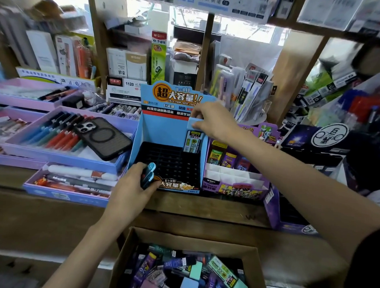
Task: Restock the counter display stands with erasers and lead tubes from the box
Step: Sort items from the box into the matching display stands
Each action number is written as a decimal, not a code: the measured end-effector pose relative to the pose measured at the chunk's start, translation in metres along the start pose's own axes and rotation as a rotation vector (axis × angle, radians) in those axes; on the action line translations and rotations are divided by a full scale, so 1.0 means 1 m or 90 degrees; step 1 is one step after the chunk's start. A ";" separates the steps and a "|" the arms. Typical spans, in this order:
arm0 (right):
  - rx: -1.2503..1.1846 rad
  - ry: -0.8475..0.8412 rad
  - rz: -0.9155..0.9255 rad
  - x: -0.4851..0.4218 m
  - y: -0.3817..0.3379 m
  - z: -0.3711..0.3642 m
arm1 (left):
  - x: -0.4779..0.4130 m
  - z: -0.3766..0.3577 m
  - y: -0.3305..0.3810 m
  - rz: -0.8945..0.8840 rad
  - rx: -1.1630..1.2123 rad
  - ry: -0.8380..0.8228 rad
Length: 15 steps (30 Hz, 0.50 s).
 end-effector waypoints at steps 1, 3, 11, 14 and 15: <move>0.001 0.006 -0.003 0.001 0.000 -0.001 | 0.000 0.000 -0.001 0.008 0.004 -0.007; 0.043 0.036 0.015 0.005 -0.005 0.000 | 0.002 0.002 -0.002 0.016 0.014 -0.014; 0.197 0.037 0.105 0.011 -0.025 0.005 | 0.008 0.008 -0.007 0.133 0.256 -0.015; 0.197 0.089 0.115 0.023 -0.032 0.015 | 0.012 0.007 -0.002 0.234 0.540 -0.027; 0.189 0.112 0.116 0.029 -0.033 0.019 | 0.011 0.007 0.003 0.256 0.612 -0.026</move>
Point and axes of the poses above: each hand's wrist, its own x-axis away from the middle knuckle, its own z-axis out of the back of the hand, y = z × x, the point moved 8 cm from there along -x, towards the middle knuckle, and after that the axes turned 7 degrees about x, right-handed, at the moved point
